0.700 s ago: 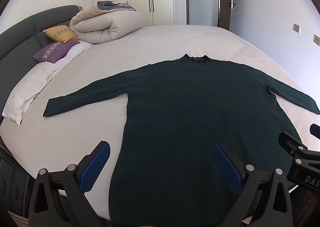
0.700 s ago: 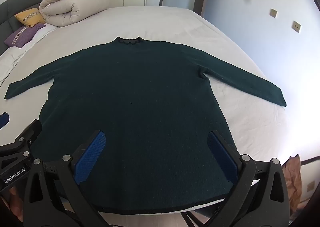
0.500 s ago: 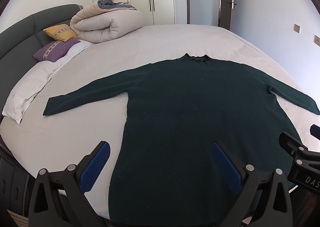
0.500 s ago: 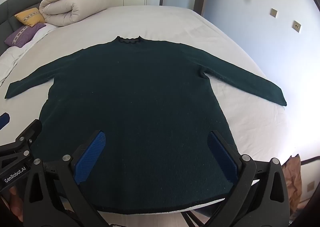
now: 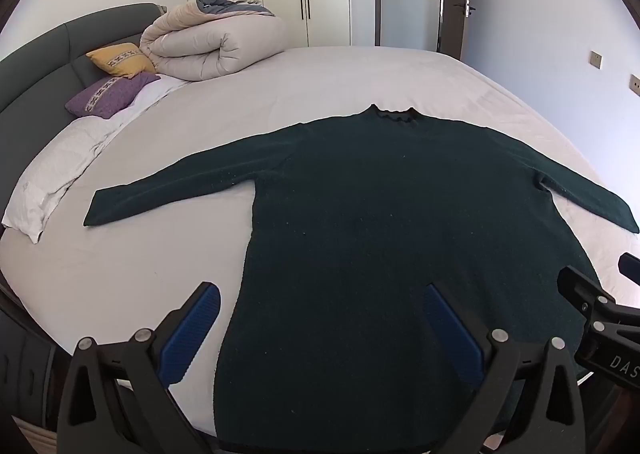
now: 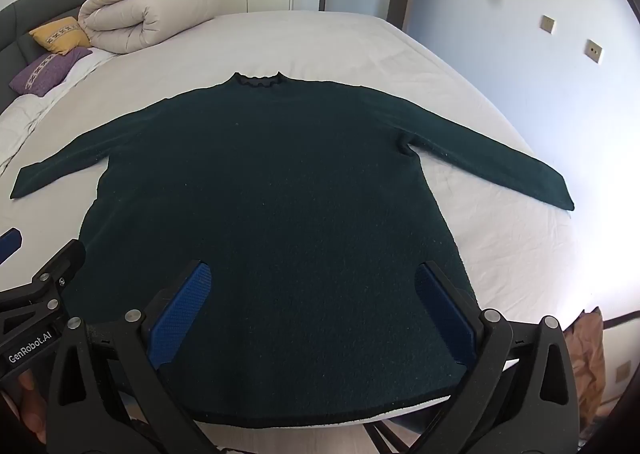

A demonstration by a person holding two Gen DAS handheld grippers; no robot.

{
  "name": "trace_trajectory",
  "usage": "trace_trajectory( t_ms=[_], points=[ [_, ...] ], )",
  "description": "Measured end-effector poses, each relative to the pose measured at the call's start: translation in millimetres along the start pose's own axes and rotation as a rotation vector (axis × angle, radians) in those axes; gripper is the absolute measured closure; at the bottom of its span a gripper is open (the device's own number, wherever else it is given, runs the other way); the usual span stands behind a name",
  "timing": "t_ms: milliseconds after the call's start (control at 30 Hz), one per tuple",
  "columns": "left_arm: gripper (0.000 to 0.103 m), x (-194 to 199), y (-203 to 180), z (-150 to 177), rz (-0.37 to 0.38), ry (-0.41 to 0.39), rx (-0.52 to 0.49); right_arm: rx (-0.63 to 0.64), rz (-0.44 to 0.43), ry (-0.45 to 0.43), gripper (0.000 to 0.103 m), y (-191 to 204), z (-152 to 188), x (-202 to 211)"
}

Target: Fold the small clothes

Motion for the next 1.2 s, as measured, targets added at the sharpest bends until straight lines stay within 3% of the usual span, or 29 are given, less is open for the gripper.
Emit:
trace_trajectory(
  t_ms=[1200],
  points=[
    [0.000,-2.5,-2.4,3.8,0.007,0.010,0.002,-0.010,-0.003,0.004,0.000,-2.6,5.8,3.6]
  ],
)
Point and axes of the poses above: each gripper's, at about its wrist camera, not at the fingertips, and x roughly against the way its jaws point, y to its left, z to its underside, the point moved 4 cm from there along -x, roughly the way its jaws point, and after that the axes turned 7 degrees about -y, right-handed, at the moved point
